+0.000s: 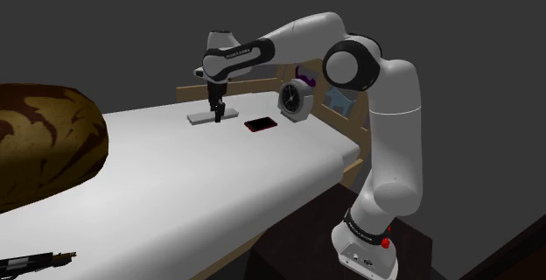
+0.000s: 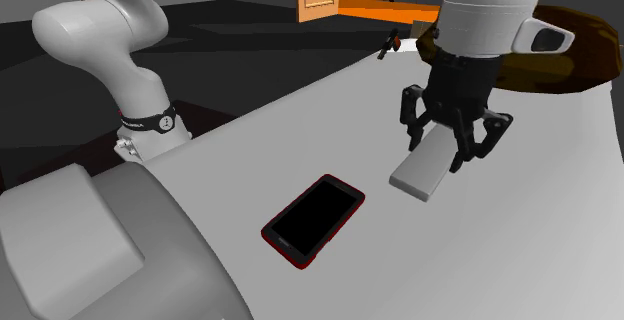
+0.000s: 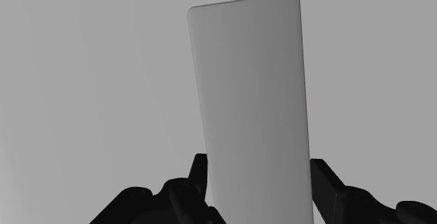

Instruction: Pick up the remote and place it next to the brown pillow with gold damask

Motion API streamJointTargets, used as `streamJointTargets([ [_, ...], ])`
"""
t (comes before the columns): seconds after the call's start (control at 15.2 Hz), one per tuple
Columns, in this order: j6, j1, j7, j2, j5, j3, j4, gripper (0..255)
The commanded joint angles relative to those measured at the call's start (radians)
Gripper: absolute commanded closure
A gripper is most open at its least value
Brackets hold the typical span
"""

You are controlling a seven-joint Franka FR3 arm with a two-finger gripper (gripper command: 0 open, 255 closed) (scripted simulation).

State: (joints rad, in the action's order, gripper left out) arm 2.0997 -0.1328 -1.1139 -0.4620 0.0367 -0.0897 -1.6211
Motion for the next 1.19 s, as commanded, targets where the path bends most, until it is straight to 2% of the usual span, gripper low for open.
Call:
streamJointTargets([
  [0.0, -0.02, -0.001, 0.002, 0.011, -0.001, 0.0, 0.009, 255],
  [1.12, -0.223, -0.001, 0.005, 0.066, -0.008, -0.003, 0.157, 255],
])
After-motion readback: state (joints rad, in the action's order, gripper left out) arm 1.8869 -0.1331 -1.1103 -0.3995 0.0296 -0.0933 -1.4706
